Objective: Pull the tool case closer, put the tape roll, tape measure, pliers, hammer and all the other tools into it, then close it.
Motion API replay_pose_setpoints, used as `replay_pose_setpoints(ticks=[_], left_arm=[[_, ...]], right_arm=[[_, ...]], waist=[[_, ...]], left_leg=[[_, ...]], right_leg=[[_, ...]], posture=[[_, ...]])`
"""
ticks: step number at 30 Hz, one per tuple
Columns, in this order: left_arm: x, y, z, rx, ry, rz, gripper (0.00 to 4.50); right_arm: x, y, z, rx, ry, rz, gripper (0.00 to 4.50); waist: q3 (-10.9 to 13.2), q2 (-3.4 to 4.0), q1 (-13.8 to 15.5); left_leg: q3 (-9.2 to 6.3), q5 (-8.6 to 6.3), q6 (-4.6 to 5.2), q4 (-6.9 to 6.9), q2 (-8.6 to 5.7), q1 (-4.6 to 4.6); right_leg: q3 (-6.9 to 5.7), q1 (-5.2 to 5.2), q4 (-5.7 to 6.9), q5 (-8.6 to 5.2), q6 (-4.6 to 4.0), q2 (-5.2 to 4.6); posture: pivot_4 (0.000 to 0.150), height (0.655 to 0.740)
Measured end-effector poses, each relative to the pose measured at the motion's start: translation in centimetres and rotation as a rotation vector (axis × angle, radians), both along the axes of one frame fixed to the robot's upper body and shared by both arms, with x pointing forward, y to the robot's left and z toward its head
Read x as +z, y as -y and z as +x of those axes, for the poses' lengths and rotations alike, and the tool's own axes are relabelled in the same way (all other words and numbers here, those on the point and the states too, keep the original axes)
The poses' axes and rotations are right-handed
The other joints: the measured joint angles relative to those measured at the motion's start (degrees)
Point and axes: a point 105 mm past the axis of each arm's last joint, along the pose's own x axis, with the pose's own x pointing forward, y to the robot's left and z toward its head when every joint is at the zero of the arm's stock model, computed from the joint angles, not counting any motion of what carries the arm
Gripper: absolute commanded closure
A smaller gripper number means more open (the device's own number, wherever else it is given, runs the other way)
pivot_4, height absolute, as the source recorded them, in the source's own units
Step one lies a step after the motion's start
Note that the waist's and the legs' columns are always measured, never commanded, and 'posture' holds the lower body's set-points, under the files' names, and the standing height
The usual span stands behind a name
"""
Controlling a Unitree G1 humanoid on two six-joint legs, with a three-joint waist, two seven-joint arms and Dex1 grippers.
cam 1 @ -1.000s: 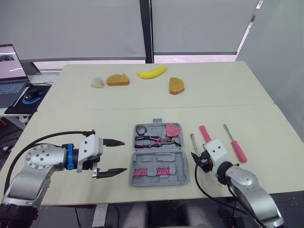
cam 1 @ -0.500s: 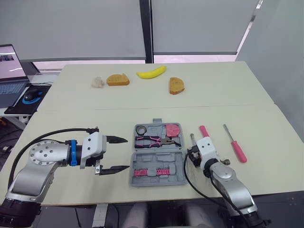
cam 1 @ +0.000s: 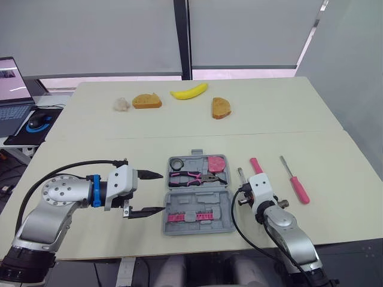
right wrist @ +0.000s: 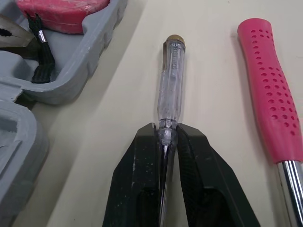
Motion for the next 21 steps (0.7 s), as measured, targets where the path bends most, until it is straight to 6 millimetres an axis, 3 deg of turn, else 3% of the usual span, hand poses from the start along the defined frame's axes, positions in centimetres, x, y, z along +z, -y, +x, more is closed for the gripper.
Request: replay_pose_setpoints(ticks=[4, 8, 13, 17, 21], left_arm=[[-0.4, -0.4, -0.1, 0.009, -0.023, 0.001, 0.0], [-0.7, -1.1, -0.3, 0.037, -0.059, 0.016, 0.0], [-0.5, -2.2, -0.2, 0.068, -0.059, 0.035, 0.0], [-0.9, -2.8, -0.4, 0.083, -0.081, 0.051, 0.0], [-1.1, -3.5, -0.5, 0.073, -0.081, 0.092, 0.0]], right_arm=[[0.2, 0.3, 0.0, 0.021, 0.005, -0.024, 4.17], [2.1, 0.6, 0.3, 0.121, 0.059, -0.112, 4.17], [5.6, -1.3, -0.1, 0.433, 0.094, -0.262, 4.17], [7.4, -2.7, -1.2, 0.755, 0.049, -0.427, 4.17], [8.3, -4.5, -2.0, 0.97, -0.017, -0.477, 4.17]], waist=[[0.0, 0.01, -0.1], [0.0, 0.02, -0.2], [0.0, 0.03, -0.3], [0.0, 0.03, -0.3], [0.0, 0.03, -0.3]], left_leg=[[0.03, 0.0, 0.0, 0.0, 0.0, 0.0], [0.0, 0.0, 0.0, 0.0, 0.01, -0.01], [-0.02, 0.0, 0.01, 0.03, 0.02, -0.01], [-0.04, 0.0, 0.02, 0.08, 0.03, -0.04], [-0.05, 0.0, 0.02, 0.07, 0.03, -0.06]], right_leg=[[0.03, -0.01, 0.01, 0.0, 0.0, 0.0], [-0.01, -0.02, 0.02, 0.0, 0.0, 0.01], [-0.04, 0.0, 0.04, 0.0, 0.01, 0.03], [-0.07, 0.01, -0.02, -0.01, 0.01, 0.03], [-0.08, 0.01, -0.03, 0.0, 0.0, 0.02]], posture=[[0.15, 0.74], [0.15, 0.74], [0.15, 0.74], [0.15, 0.74], [0.15, 0.74]])
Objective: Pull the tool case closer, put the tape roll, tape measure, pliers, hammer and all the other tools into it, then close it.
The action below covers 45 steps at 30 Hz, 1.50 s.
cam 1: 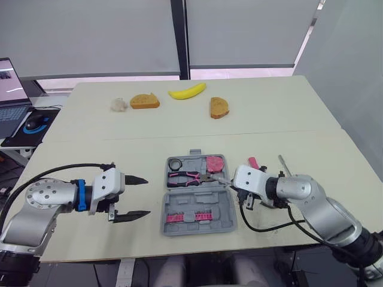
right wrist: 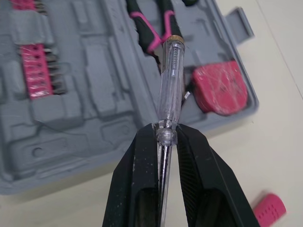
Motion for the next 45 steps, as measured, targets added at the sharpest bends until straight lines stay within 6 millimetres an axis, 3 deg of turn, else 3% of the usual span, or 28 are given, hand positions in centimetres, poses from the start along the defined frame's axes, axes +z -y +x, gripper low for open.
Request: replay_pose_setpoints(ticks=[6, 14, 23, 45], left_arm=[[-0.2, 0.0, 0.1, -0.004, 0.007, 0.011, 0.0], [-0.5, 0.0, -0.1, -0.022, 0.024, 0.03, 0.0], [-0.9, -0.1, -0.4, -0.029, 0.023, 0.044, 0.0], [-1.0, 0.7, -0.8, -0.042, 0.027, 0.039, 0.0]], right_arm=[[-0.1, -3.8, -0.1, 0.164, -0.09, -0.045, 4.17], [-1.5, -7.4, 1.0, 0.252, -0.119, -0.095, 4.17], [-3.6, -8.7, 1.8, 0.279, -0.117, -0.133, 4.17], [-4.4, -10.1, 2.7, 0.346, -0.034, -0.17, 4.17]], waist=[[0.0, -0.01, -0.1], [0.0, -0.01, -0.1], [0.0, -0.01, -0.1], [0.0, -0.01, -0.1]], left_leg=[[-0.01, 0.0, -0.01, 0.03, 0.0, -0.03], [-0.02, 0.01, -0.02, 0.08, -0.02, -0.05], [0.01, 0.01, -0.02, 0.12, -0.04, -0.05], [0.06, 0.02, -0.04, 0.12, -0.04, -0.07]], right_leg=[[0.01, -0.04, 0.02, 0.0, -0.01, 0.0], [0.02, -0.11, 0.07, 0.01, -0.01, -0.02], [0.06, -0.22, 0.24, 0.01, -0.01, -0.02], [0.11, -0.42, 0.53, 0.01, -0.02, -0.01]], posture=[[0.15, 0.74], [0.15, 0.74], [0.15, 0.74], [0.15, 0.74]])
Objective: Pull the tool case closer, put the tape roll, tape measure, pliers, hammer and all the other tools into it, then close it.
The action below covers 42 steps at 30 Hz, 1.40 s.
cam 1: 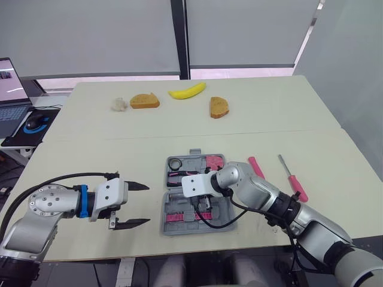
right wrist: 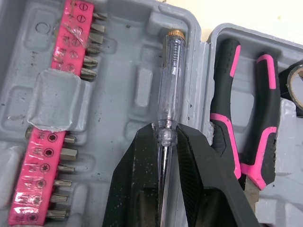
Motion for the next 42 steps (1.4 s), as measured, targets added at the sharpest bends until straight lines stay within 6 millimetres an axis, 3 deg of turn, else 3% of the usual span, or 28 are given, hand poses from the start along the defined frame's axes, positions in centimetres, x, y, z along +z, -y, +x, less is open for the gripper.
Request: replay_pose_setpoints(ticks=[1, 3, 9, 12, 16, 23, 32, 42], left_arm=[[0.0, 0.1, 0.0, 0.001, -0.002, -0.002, 0.0], [0.0, 0.1, 0.1, 0.003, -0.008, -0.003, 0.0], [0.1, 0.3, 0.1, -0.004, -0.001, -0.003, 0.0], [0.1, 0.4, 0.1, -0.004, 0.0, -0.004, 0.0], [0.1, 0.5, 0.0, -0.002, 0.002, -0.011, 0.0], [0.1, 0.5, 0.1, -0.003, 0.003, -0.011, 0.0], [-0.2, 0.4, -0.1, 0.004, -0.004, -0.011, 0.0], [-0.2, 0.5, -0.2, 0.007, -0.001, -0.011, 0.0]], right_arm=[[0.0, 0.0, 0.0, 0.003, 0.0, -0.001, 4.17], [0.0, 0.0, 0.0, 0.01, 0.007, -0.002, 3.45], [1.4, 0.1, 0.4, 0.014, 0.039, 0.04, 2.06], [2.8, 0.2, 0.2, 0.03, 0.061, 0.069, 2.06], [3.7, 0.1, 0.0, 0.044, 0.07, 0.098, 2.95], [2.2, -0.1, -0.6, 0.033, 0.028, 0.102, 4.47], [-0.1, -0.1, 0.3, -0.017, -0.009, 0.076, 4.47], [-0.8, -0.4, 0.3, 0.01, 0.01, 0.056, 4.47]], waist=[[0.0, 0.0, 0.0], [0.0, 0.0, 0.0], [0.0, 0.0, 0.0], [0.0, 0.0, 0.0], [0.0, 0.0, 0.0], [0.0, 0.0, 0.0], [0.0, 0.0, 0.0], [0.0, 0.0, 0.0]], left_leg=[[0.0, 0.0, 0.0, 0.0, 0.0, 0.0], [0.0, 0.0, 0.0, 0.0, 0.0, 0.0], [0.0, 0.0, -0.01, 0.01, 0.0, -0.01], [0.0, 0.0, 0.0, 0.0, 0.0, 0.0], [-0.01, 0.0, -0.01, 0.0, 0.01, 0.0], [0.01, 0.0, -0.01, 0.0, 0.01, 0.0], [0.01, 0.01, -0.01, 0.0, 0.0, 0.0], [0.01, 0.02, -0.03, 0.0, 0.01, 0.04]], right_leg=[[0.0, 0.0, 0.0, 0.0, 0.0, 0.0], [0.01, 0.0, 0.01, 0.0, 0.0, 0.0], [0.01, -0.01, 0.02, 0.0, 0.0, 0.0], [0.01, -0.01, 0.02, 0.0, 0.0, 0.0], [0.0, 0.0, 0.03, 0.0, 0.0, 0.0], [0.01, 0.0, 0.05, 0.0, 0.0, 0.0], [0.02, -0.02, 0.08, -0.01, -0.01, 0.0], [0.02, -0.02, 0.13, -0.01, -0.01, 0.01]], posture=[[0.15, 0.74], [0.15, 0.74], [0.15, 0.74], [0.15, 0.74], [0.15, 0.74], [0.15, 0.74], [0.15, 0.74], [0.15, 0.74]])
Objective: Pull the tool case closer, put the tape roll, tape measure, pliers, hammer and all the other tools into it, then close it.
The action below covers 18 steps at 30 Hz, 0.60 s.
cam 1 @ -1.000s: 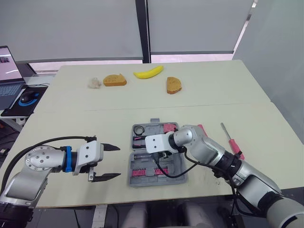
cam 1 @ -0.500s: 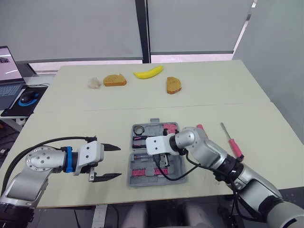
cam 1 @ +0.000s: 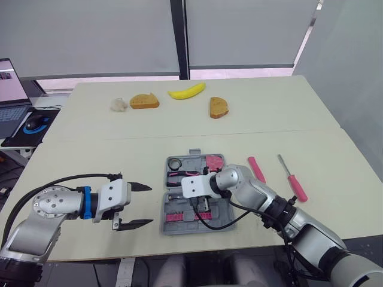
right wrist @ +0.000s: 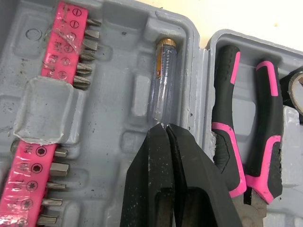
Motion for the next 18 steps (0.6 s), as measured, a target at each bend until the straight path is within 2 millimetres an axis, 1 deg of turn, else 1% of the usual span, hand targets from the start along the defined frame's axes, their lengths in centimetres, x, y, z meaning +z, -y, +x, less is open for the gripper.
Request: replay_pose_setpoints(ticks=[5, 8, 10, 12, 14, 16, 18], left_arm=[[-0.1, 0.0, 0.0, 0.002, -0.001, 0.0, 0.0], [-0.1, 0.0, 0.0, 0.009, 0.001, -0.004, 0.0], [-0.2, -0.1, 0.1, 0.022, 0.004, -0.011, 0.0], [-0.5, -0.7, 0.0, 0.055, -0.013, -0.024, 0.0], [-0.8, -1.3, -0.2, 0.091, -0.027, -0.04, 0.0], [-0.7, -1.7, 0.0, 0.136, -0.012, -0.065, 0.0], [-0.9, -2.4, 0.2, 0.203, -0.002, -0.098, 0.0]], right_arm=[[0.0, 0.0, -0.1, 0.009, 0.004, 0.014, 4.47], [0.5, -0.2, -0.8, -0.001, -0.025, 0.083, 4.47], [2.0, -0.3, -0.9, -0.024, -0.027, 0.155, 4.47], [4.3, 0.2, -1.0, -0.066, -0.014, 0.257, 4.47], [6.5, 1.5, -0.7, -0.122, 0.028, 0.339, 4.47], [8.2, 3.8, 0.1, -0.217, 0.106, 0.408, 4.47], [9.1, 6.7, 0.7, -0.323, 0.157, 0.451, 4.47]], waist=[[0.0, 0.0, 0.0], [0.0, 0.01, 0.0], [0.0, 0.01, 0.0], [0.0, 0.01, 0.1], [0.0, 0.0, 0.1], [0.0, 0.0, 0.4], [0.0, -0.01, 0.6]], left_leg=[[0.0, 0.0, 0.0, 0.0, 0.0, 0.01], [0.0, 0.0, 0.0, 0.0, -0.01, -0.04], [-0.01, 0.0, 0.0, 0.0, 0.0, -0.04], [-0.02, 0.0, 0.0, -0.01, 0.0, -0.04], [-0.03, 0.0, 0.0, -0.01, 0.0, -0.06], [-0.04, 0.0, 0.0, -0.01, -0.02, -0.05], [-0.05, 0.0, 0.0, 0.0, -0.03, -0.04]], right_leg=[[0.01, 0.0, 0.01, 0.0, 0.0, 0.0], [0.01, 0.0, 0.01, 0.0, 0.0, 0.0], [0.02, -0.01, 0.01, 0.0, 0.0, 0.0], [0.01, -0.02, 0.0, 0.0, 0.0, 0.0], [0.01, -0.01, -0.04, 0.0, 0.0, -0.02], [-0.02, -0.01, -0.12, 0.0, 0.0, -0.04], [-0.04, 0.01, -0.2, 0.0, 0.0, -0.06]], posture=[[0.15, 0.74], [0.15, 0.74], [0.15, 0.74], [0.15, 0.74], [0.15, 0.74], [0.15, 0.74], [0.15, 0.74]])
